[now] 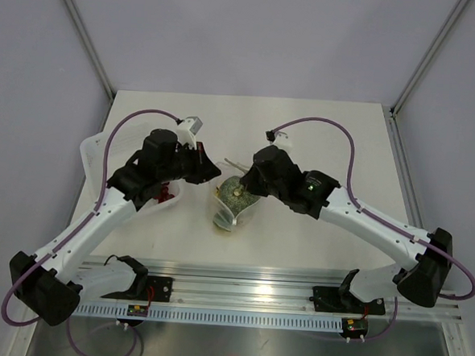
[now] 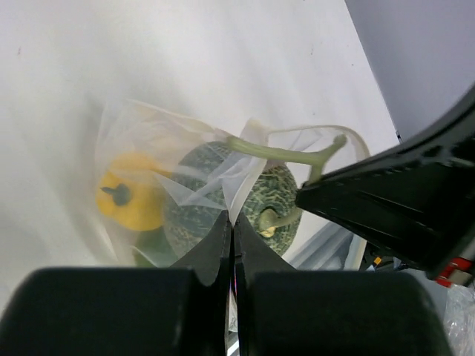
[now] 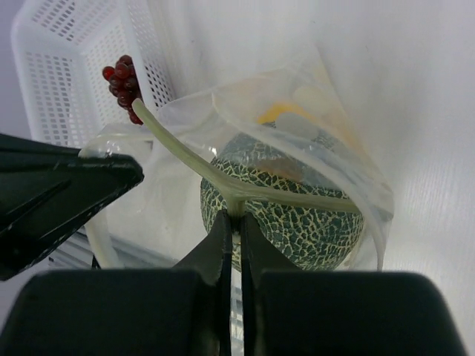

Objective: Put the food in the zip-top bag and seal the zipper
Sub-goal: Adjust the fake fruit in the zipper food storage bag.

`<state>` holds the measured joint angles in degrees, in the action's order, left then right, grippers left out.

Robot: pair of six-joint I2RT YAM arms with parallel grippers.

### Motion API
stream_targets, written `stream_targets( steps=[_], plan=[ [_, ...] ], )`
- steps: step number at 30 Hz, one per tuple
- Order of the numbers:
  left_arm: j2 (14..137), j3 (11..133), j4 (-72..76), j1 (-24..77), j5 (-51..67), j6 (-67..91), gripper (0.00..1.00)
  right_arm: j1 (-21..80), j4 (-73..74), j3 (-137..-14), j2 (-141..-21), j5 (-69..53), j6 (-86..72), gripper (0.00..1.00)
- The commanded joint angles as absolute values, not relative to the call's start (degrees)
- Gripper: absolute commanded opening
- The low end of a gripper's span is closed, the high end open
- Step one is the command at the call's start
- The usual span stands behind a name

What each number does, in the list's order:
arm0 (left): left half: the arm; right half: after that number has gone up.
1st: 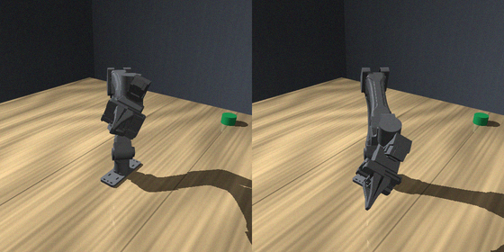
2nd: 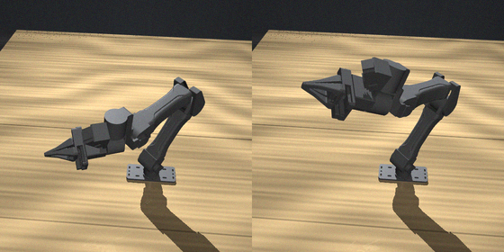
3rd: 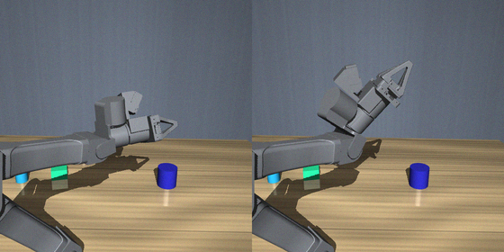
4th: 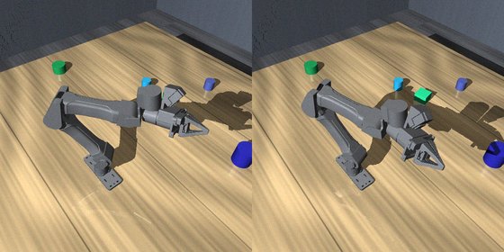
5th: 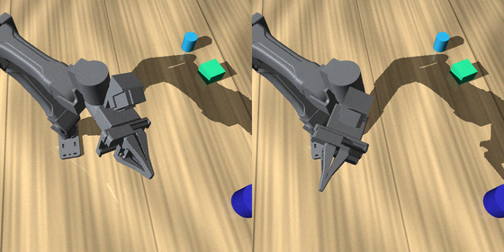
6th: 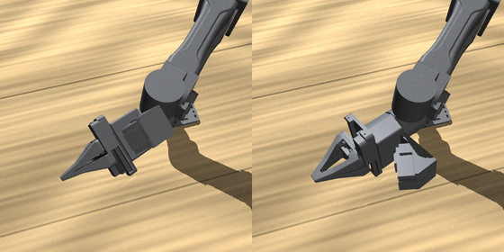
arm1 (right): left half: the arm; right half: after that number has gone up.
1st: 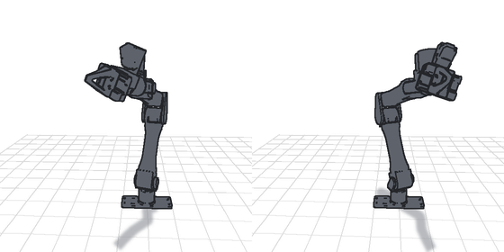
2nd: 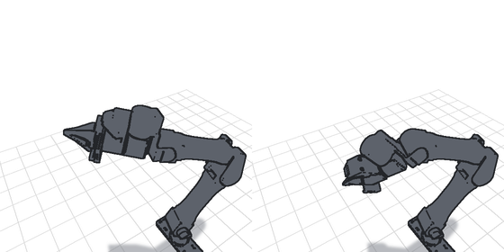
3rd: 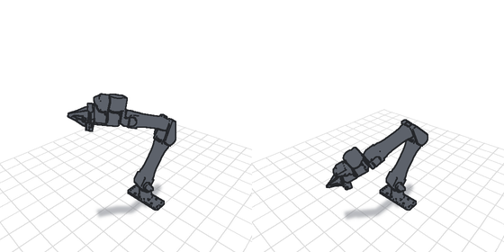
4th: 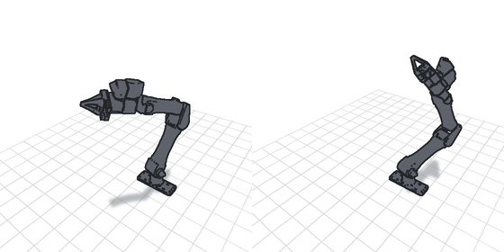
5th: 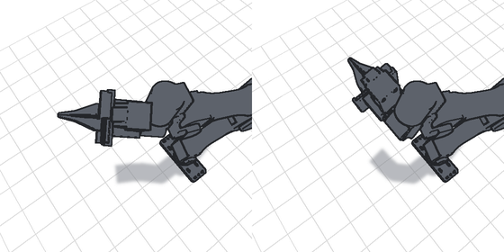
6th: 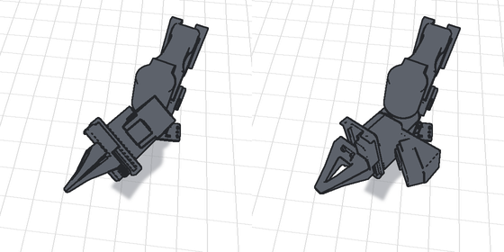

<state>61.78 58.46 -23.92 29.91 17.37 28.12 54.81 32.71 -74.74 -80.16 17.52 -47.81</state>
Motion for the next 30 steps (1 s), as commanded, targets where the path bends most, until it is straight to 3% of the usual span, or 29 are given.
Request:
stream_targets(
  steps=[1, 15, 23, 30],
  plan=[
    [62.9, 57.8, -21.7, 28.7, 19.1, 26.8, 0.00, 55.3, 25.7, -72.2, -76.1, 20.1, -47.7, 0.00],
    [68.8, 58.7, -20.3, 26.8, 22.1, 27.8, 0.00, 55.6, 21.6, -67.4, -73.3, 14.2, -42.5, 0.00],
    [65.9, 62.1, -21.6, 26.6, 22.3, 28.6, 0.00, 55.9, 29.1, -70.7, -80.9, 10.3, -42.4, 0.00],
    [64.5, 62.9, -18.5, 26.6, 31.5, 31.8, 0.00, 56.0, 33.7, -75.1, -87.7, 12.3, -44.0, 0.00]
  ],
)
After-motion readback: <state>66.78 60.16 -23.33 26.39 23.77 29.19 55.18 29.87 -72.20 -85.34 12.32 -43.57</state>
